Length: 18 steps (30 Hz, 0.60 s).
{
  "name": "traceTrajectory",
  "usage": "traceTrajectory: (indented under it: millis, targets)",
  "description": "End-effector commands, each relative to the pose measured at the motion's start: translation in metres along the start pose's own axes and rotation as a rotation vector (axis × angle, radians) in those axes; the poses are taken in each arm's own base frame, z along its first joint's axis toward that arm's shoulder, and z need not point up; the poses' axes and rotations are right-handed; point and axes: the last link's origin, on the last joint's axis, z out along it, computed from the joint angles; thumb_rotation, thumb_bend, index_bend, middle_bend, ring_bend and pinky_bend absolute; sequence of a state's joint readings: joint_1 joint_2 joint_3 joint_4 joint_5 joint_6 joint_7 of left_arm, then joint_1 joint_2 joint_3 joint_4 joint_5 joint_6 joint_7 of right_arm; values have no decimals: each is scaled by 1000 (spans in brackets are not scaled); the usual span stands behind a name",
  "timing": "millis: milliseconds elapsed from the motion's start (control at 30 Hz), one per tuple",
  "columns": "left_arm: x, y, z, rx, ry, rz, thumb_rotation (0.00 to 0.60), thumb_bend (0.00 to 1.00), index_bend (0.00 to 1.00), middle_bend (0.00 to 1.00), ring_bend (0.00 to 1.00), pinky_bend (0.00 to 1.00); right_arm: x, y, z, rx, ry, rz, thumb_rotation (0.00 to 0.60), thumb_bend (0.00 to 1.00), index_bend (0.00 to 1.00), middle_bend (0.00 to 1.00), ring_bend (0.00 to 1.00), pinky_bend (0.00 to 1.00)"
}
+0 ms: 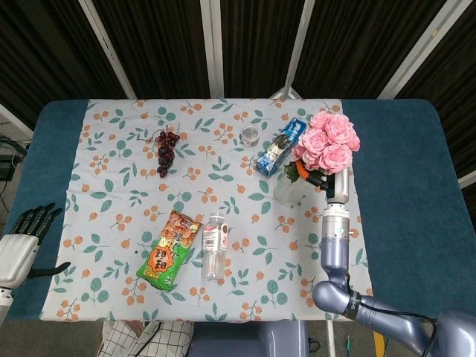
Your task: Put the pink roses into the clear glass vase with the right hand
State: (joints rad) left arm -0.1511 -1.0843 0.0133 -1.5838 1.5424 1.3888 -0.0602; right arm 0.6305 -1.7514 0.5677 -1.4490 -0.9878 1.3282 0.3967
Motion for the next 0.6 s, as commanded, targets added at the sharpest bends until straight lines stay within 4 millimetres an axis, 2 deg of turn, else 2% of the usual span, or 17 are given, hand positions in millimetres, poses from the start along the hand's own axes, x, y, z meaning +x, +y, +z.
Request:
traceTrajectory:
  millis: [33,333,600]
  targets:
    - [0,0,0,2,1,-1,600,0,0,0,0,0,6,0,-7,-5,-13,-8,600,299,0,0,0,11]
    - [0,1,0,5,3,-2,600,0,0,0,0,0,24,2,-25,-22,-56,-59,600,299,0,0,0,11]
    - [-1,1,1,7,0,-5,600,0,0,0,0,0,29,2,-39,-41,-129,-102,600,299,0,0,0,11]
